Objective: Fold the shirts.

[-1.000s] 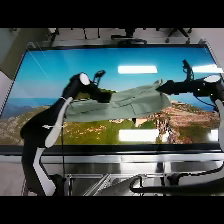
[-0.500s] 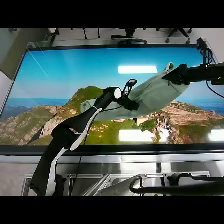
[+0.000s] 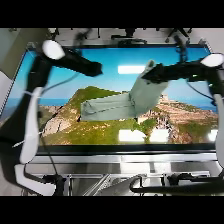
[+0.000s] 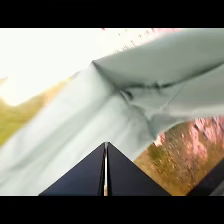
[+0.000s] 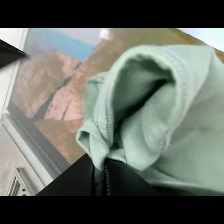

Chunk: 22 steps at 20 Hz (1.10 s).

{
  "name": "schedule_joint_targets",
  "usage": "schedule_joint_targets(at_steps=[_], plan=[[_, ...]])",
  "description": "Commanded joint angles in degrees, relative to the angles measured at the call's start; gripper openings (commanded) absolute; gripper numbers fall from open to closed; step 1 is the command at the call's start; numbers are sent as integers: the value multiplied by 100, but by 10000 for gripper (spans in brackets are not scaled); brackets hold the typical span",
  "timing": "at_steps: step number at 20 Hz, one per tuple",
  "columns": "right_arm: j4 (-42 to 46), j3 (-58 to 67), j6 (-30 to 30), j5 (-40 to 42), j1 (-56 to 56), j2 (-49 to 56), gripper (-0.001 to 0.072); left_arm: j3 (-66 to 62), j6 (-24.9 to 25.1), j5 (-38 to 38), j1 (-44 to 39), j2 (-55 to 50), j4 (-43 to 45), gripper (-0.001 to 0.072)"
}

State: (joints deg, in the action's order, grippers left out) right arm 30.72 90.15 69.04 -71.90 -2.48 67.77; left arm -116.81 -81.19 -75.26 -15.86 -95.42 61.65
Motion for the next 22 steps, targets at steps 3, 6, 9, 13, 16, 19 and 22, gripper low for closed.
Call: schedule_joint_targets(at_steps=[3,6,9,13,16,19,22], plan=[[4,4,-402,3713,-3040,1182,20,756,11,197,1419,1777,-39,13],[7,7,-1322,6448,-4564,2326,225,1344,133,328,1510,2194,-37,13],[11,11,-2116,6813,-4979,2649,392,1847,313,496,1460,2339,-20,13],[11,11,-2061,5104,-4262,2011,380,1958,426,522,1460,2339,-31,13],[144,9,-1617,3748,-3257,1353,381,1958,531,542,1462,2339,-24,13],[1054,9,-393,2577,-1873,872,547,1958,531,546,1460,2339,-28,13],[1561,-2,575,1419,-640,1003,620,1958,529,540,1460,2339,-33,13]])
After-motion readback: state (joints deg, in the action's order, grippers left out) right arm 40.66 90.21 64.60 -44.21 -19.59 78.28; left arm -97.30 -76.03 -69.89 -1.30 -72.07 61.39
